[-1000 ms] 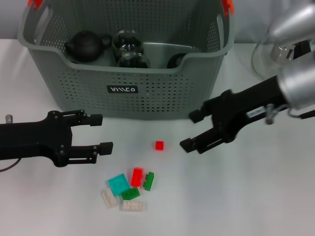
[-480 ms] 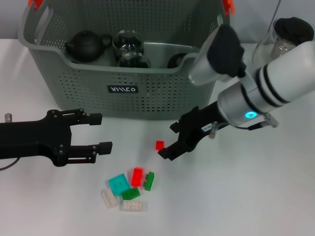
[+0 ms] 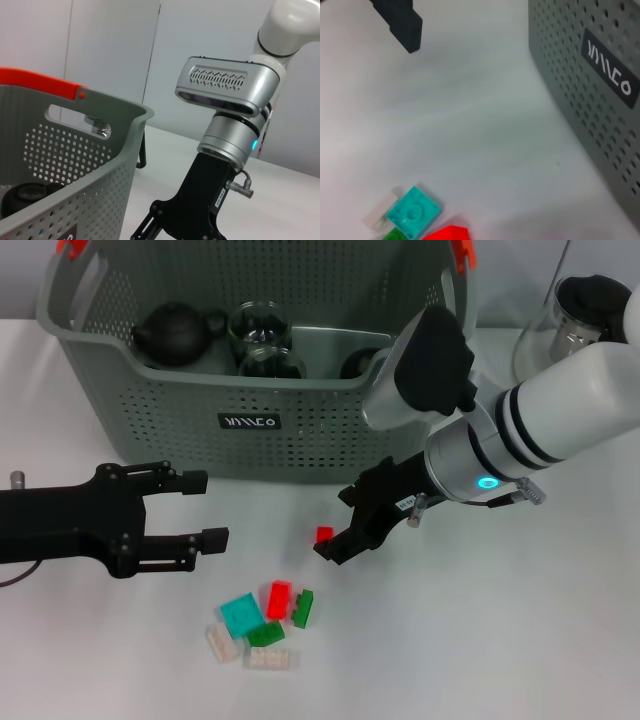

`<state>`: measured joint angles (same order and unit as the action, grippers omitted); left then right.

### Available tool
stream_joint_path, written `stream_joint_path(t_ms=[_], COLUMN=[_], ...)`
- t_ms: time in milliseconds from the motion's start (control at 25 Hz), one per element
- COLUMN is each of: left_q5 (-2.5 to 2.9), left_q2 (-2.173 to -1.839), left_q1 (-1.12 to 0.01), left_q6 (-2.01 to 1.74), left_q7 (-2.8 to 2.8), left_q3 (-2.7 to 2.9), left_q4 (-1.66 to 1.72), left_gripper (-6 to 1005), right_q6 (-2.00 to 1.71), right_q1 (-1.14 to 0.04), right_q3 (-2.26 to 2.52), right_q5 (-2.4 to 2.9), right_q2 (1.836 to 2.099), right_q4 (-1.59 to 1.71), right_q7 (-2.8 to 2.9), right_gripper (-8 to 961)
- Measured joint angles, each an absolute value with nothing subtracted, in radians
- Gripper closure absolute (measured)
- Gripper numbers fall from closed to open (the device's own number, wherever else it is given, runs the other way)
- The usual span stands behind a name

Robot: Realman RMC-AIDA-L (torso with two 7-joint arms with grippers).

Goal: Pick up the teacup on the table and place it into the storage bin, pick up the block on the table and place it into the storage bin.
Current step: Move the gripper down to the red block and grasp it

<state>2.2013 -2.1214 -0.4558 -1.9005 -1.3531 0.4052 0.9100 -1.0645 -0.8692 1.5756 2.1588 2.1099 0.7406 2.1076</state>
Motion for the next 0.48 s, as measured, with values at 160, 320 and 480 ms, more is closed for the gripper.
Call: stream_joint_path(t_ms=[160,320,480], left_q5=[2.201,2.201,2.201], left_q2=[-2.121,-2.121,-2.121], left_q1=[-0.457,-0.457,-0.457], left_q6=[-1.898,-1.896,-1.896], left_q7=[-1.353,-1.353,-1.352], left_q3=[0.406,0.405,0.403], left_q4=[0.909,0.908,0.908], left_gripper=[217,217,218], right_q6=[-1.039,-1.020,-0.997], right_q1=[-0.870,-0.877,-0.879], right_q3=[1.607,1.626,1.649], right_q5=[2.156,2.153,2.140], right_q2=[2.111,2.112,2.112], right_q4=[0.733,0.718,0.708], right_q7=[2.109,2.113,2.113], right_gripper=[91,92,92])
